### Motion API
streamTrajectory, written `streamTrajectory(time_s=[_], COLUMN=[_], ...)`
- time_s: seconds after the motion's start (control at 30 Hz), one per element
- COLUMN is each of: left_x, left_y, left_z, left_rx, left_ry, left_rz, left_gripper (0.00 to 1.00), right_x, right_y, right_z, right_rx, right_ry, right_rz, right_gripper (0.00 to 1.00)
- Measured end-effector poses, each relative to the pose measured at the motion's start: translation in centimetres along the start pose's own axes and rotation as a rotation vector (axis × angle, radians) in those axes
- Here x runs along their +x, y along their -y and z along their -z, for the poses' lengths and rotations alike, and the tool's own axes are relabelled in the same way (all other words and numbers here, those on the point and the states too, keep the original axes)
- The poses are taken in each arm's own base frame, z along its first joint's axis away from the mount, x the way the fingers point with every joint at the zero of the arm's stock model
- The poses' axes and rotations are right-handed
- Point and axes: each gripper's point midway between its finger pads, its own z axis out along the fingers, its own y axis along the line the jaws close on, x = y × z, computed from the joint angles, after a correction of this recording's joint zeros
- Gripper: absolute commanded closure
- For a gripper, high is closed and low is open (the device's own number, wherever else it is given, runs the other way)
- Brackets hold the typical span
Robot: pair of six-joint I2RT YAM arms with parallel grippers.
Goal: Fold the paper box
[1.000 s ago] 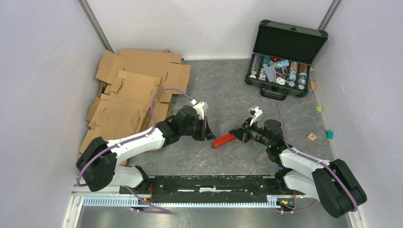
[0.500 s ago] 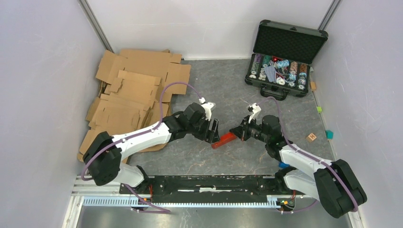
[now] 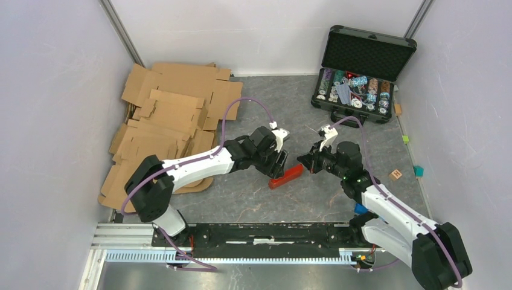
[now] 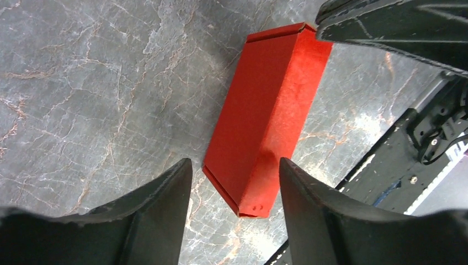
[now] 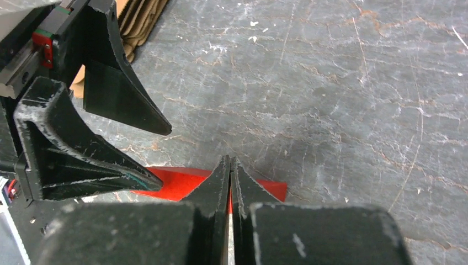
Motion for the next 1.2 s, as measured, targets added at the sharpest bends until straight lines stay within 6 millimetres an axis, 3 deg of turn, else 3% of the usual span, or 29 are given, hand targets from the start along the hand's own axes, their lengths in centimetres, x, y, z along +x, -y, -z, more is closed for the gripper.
streamTrajectory(time_s=[0.17,0.27,0.5,0.7,0.93,1.0,1.1,1.2], left_x=[0.7,0.7,0.8,0.8,0.7,0.7,0.7,0.5], left_y=[-0.3,-0.3,-0.3,-0.3,-0.4,-0.4,-0.4,-0.5], left_z=[-0.7,-0.7,-1.1,-1.1,-1.1,-1.1,-1.2,-1.2], left_rx=[-0.005,-0.005,-0.004,-0.007,-0.012,-0.011,-0.012,-0.021], left_ry=[-0.033,-0.032,-0.036,-0.035,-0.031,-0.031,-0.032,-0.023], left_rz=[0.001,0.001,0.002,0.000,-0.001,-0.001,0.000,-0.001], left_gripper=[0.38,0.37,0.39,0.41,0.42,0.42,0.42,0.42], right_x=[1.1,3.4,3.1,2.7,0.3,0.6,3.6,3.3], right_y=[0.9,1.6,1.9,1.8,0.4,0.4,1.4,1.5], right_z=[0.2,0.1,-0.8,-0.4,0.8,0.7,0.1,-0.8], right_rx=[0.042,0.051,0.046,0.062,0.033,0.029,0.041,0.022], right_ry=[-0.029,-0.064,-0.043,-0.079,-0.022,-0.024,-0.109,-0.101], right_rz=[-0.005,-0.027,-0.024,-0.019,0.019,0.018,-0.016,-0.015], right_gripper=[1.00,1.00,1.00,1.00,1.00,1.00,1.00,1.00])
